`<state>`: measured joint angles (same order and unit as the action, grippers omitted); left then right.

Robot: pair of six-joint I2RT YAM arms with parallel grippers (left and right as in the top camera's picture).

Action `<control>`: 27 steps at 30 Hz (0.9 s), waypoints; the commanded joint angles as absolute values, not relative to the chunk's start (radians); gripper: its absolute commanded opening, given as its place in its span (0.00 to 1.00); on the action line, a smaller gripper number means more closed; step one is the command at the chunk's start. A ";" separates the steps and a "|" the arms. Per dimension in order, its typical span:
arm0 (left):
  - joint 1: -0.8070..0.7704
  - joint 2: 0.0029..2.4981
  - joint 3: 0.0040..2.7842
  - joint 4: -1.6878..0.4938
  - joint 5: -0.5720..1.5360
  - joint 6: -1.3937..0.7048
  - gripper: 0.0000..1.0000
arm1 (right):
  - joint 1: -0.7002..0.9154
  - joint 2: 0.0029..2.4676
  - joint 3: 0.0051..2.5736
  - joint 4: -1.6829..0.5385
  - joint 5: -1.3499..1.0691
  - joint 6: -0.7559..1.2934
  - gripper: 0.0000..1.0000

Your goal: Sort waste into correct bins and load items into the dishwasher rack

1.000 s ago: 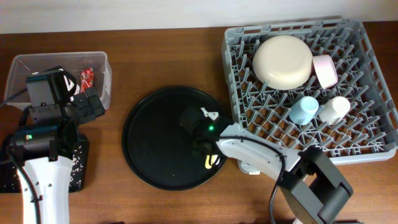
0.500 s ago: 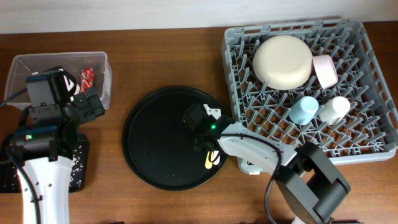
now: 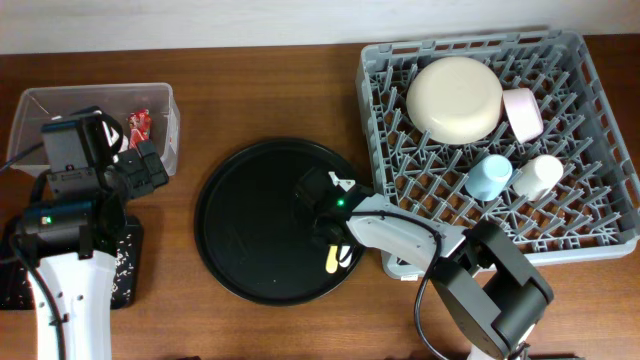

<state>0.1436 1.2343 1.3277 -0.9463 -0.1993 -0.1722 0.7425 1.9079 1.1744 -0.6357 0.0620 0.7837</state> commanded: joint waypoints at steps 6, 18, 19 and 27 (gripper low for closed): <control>0.145 1.229 1.341 -0.945 -0.207 -0.169 0.99 | 0.736 1.917 1.168 -0.567 0.007 0.642 0.37; 0.145 1.229 1.341 -0.945 -0.207 -0.169 0.99 | 0.696 1.916 1.180 -0.621 -0.068 0.636 0.21; 0.145 1.229 1.341 -0.945 -0.207 -0.169 0.99 | 0.694 1.916 1.180 -0.621 -0.068 0.636 0.17; 0.145 1.229 1.341 -0.946 -0.207 -0.169 0.99 | 0.692 1.916 1.223 -0.608 -0.071 0.631 0.06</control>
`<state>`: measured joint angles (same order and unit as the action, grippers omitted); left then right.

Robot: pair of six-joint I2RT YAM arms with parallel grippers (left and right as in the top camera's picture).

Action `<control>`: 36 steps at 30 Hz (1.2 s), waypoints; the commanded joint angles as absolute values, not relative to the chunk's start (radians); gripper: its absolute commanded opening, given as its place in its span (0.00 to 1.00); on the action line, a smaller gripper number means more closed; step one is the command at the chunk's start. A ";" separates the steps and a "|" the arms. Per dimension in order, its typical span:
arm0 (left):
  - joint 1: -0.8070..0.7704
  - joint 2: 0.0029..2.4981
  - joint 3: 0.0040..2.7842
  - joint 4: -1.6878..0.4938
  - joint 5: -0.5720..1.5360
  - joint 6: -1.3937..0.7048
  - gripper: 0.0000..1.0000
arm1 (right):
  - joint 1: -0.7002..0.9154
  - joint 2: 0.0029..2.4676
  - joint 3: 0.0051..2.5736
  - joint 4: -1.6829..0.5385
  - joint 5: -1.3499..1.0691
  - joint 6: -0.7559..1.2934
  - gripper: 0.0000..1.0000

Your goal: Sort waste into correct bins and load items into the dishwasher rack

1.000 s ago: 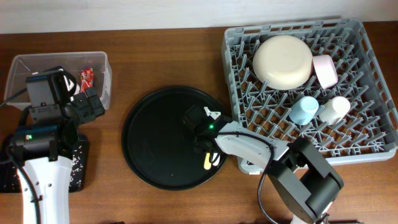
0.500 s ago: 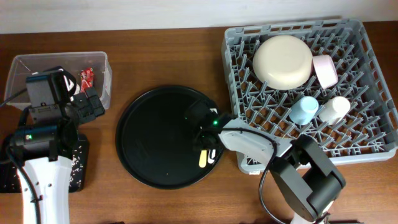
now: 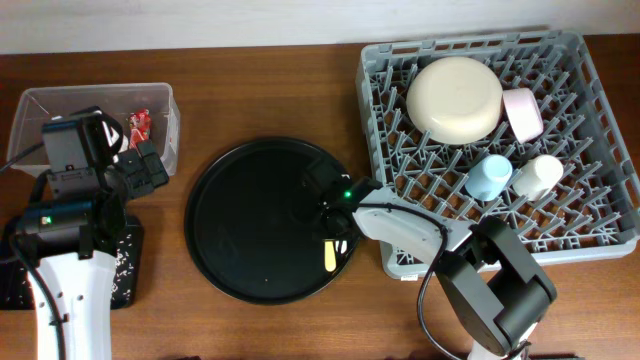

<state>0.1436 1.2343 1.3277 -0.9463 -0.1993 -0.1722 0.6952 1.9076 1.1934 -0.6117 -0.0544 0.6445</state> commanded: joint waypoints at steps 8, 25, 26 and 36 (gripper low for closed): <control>0.145 1.229 1.341 -0.946 -0.207 -0.169 0.99 | 0.694 1.916 1.293 -0.799 -0.148 0.610 0.18; 0.145 1.229 1.341 -0.964 -0.207 -0.169 0.99 | 0.831 1.918 1.253 -0.871 -0.062 0.697 0.57; 0.145 1.229 1.341 -0.964 -0.207 -0.169 0.99 | 0.831 1.919 1.253 -0.867 -0.062 0.697 0.57; 0.145 1.229 1.341 -0.964 -0.207 -0.169 0.99 | 0.831 1.921 1.215 -0.805 -0.040 0.716 0.52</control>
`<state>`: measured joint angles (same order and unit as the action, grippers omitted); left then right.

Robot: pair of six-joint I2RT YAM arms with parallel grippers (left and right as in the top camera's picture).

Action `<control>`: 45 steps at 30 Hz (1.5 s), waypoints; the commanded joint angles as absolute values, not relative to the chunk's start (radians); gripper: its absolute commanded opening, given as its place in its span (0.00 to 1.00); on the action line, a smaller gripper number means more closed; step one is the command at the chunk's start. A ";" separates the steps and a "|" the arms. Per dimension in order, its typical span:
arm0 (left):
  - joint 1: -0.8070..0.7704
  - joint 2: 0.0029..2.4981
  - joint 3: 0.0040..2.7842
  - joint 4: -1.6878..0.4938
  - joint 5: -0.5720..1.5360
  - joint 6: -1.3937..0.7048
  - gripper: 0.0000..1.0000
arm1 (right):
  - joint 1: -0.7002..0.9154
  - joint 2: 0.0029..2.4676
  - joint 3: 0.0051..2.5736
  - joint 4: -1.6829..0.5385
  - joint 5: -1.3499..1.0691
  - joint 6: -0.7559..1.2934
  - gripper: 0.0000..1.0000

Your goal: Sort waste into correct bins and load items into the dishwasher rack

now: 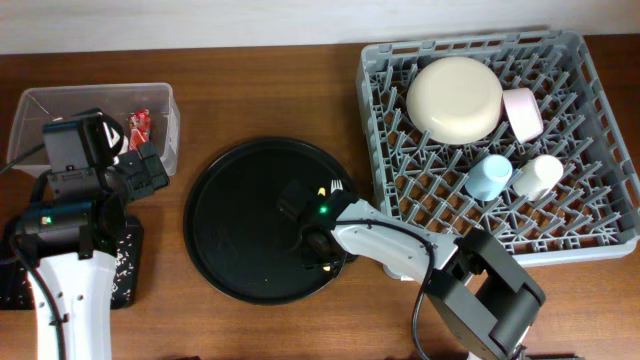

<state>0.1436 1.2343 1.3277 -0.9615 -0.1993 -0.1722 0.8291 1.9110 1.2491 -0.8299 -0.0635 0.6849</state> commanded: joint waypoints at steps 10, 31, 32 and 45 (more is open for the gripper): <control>0.145 1.229 1.341 -0.964 -0.207 -0.169 0.99 | 0.831 1.921 1.176 -0.770 -0.040 0.719 0.23; 0.145 1.229 1.341 -0.964 -0.207 -0.169 0.99 | 0.833 1.943 1.254 -0.776 -0.052 0.724 0.43; 0.145 1.229 1.341 -0.964 -0.207 -0.169 0.99 | 0.840 1.955 1.249 -0.757 -0.052 0.723 0.43; 0.145 1.229 1.341 -0.964 -0.207 -0.169 0.99 | 0.842 2.000 1.248 -0.761 -0.036 0.722 0.11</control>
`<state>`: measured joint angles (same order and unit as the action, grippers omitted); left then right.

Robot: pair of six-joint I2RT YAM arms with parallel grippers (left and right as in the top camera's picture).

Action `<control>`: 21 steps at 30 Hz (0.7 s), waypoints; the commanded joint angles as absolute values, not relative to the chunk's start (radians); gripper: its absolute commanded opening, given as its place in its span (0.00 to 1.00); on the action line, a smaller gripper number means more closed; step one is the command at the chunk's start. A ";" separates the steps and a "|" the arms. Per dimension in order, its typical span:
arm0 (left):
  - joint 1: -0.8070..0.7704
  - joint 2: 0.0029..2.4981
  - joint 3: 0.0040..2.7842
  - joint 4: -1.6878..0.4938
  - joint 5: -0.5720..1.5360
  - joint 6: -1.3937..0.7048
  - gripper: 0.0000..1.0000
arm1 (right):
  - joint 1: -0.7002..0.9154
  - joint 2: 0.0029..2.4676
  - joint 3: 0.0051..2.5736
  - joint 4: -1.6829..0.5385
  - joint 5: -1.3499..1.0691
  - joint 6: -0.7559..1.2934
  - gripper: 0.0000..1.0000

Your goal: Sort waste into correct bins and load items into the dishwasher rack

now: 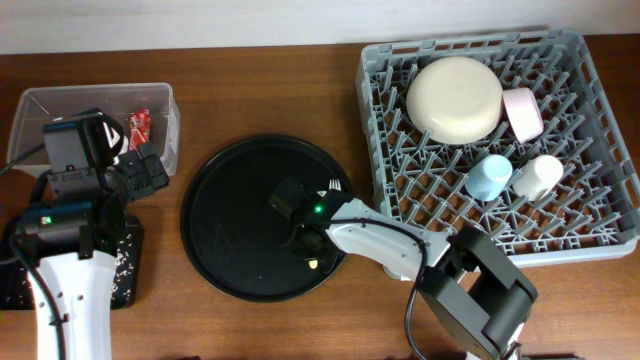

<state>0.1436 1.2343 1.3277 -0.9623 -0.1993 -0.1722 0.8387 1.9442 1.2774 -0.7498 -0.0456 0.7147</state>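
A black round tray [230,230] lies mid-table. On it is a yellow-handled fork: its tines [331,185] show above my right arm, and a bit of the handle [315,263] shows below it. My right gripper [285,197] sits low over the tray's middle, left of the fork. Its fingers are too dark against the tray to tell their state. The grey dishwasher rack [400,235] stands at the right. My left gripper [150,168] hangs open and empty beside the clear waste bin [60,100].
The rack holds a cream bowl [455,98], a pink cup [522,110], a light blue cup [488,177] and a white cup [537,175]. A red wrapper [138,122] lies in the clear bin. A black bin [128,262] with crumbs sits at the front left.
My right gripper has moved a little further left over the tray. The tray and the fork on it sit slightly further left. The left arm is unchanged.
My right gripper was first over the tray's right part, above the fork. At each later moment it stood further left, and the tray with the fork has shifted left, away from the rack. The fork still lies on the tray. The left arm stayed by the clear bin.
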 commanded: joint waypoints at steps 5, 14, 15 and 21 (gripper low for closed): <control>0.145 1.229 1.341 -0.964 -0.207 -0.169 0.99 | 0.830 1.975 1.262 -0.770 -0.040 0.715 0.08; 0.146 1.229 1.341 -0.964 -0.207 -0.169 0.99 | 0.804 1.918 1.267 -0.765 -0.021 0.702 0.04; 0.145 1.229 1.341 -0.964 -0.207 -0.169 0.99 | 0.794 1.917 1.289 -0.772 -0.021 0.645 0.04; 0.145 1.229 1.341 -0.964 -0.207 -0.169 0.99 | 0.643 1.913 1.456 -0.846 -0.014 0.513 0.15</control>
